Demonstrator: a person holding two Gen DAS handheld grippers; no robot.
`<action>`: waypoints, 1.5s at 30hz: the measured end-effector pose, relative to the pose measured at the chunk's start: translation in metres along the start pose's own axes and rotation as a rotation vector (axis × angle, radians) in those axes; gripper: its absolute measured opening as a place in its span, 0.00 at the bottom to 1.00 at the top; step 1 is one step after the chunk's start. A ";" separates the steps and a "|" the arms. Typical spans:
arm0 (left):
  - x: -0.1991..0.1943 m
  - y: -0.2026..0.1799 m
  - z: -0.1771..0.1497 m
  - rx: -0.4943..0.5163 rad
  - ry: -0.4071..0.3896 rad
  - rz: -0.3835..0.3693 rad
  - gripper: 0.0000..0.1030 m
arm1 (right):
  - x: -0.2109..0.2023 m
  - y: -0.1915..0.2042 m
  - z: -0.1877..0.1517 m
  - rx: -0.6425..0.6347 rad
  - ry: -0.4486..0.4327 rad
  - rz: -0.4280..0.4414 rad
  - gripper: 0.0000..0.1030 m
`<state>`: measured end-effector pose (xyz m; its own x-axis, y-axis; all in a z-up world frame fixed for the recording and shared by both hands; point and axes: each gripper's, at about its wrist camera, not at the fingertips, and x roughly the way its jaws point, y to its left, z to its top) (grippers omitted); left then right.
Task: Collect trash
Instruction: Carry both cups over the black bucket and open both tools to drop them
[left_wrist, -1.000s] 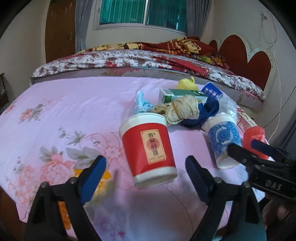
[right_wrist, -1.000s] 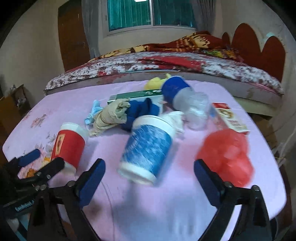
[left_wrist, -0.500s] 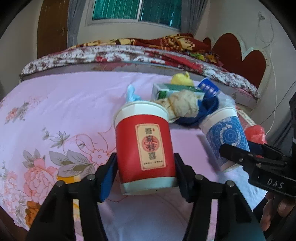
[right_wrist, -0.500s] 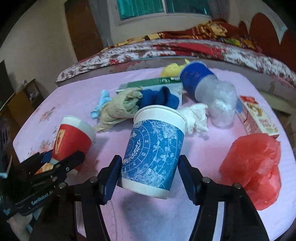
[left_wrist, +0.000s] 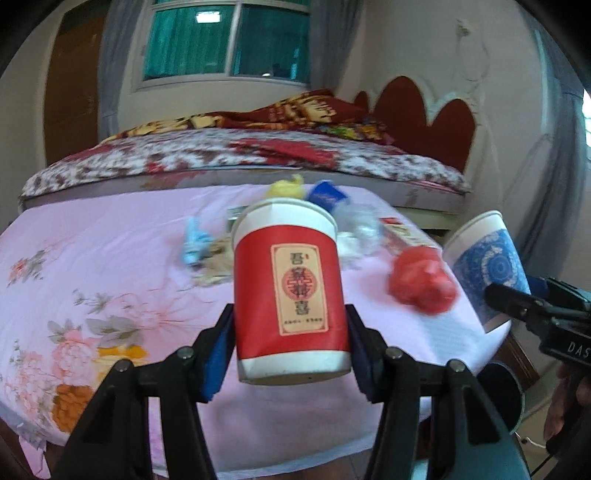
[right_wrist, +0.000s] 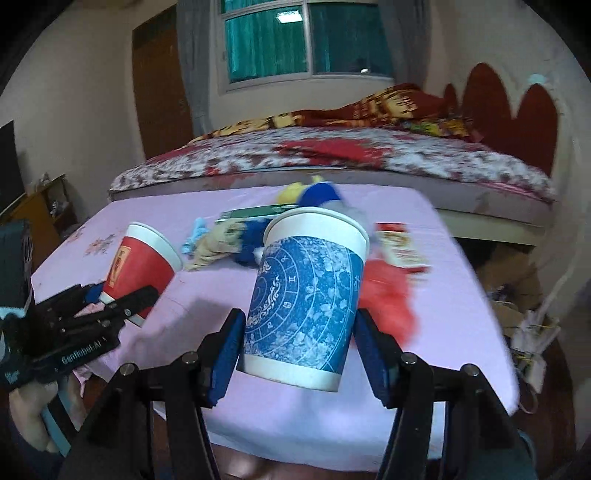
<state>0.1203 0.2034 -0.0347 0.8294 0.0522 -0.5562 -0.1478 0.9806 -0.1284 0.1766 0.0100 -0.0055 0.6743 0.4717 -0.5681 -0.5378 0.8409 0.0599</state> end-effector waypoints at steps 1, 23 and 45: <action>-0.001 -0.010 0.000 0.013 -0.002 -0.020 0.55 | -0.010 -0.010 -0.004 0.005 -0.002 -0.019 0.60; -0.002 -0.245 -0.033 0.323 0.058 -0.408 0.54 | -0.172 -0.215 -0.135 0.270 -0.006 -0.339 0.60; 0.083 -0.364 -0.122 0.518 0.364 -0.608 0.54 | -0.116 -0.299 -0.263 0.285 0.251 -0.312 0.60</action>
<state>0.1774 -0.1725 -0.1338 0.4483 -0.4844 -0.7512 0.6005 0.7857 -0.1483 0.1261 -0.3660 -0.1730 0.6194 0.1367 -0.7731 -0.1462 0.9876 0.0575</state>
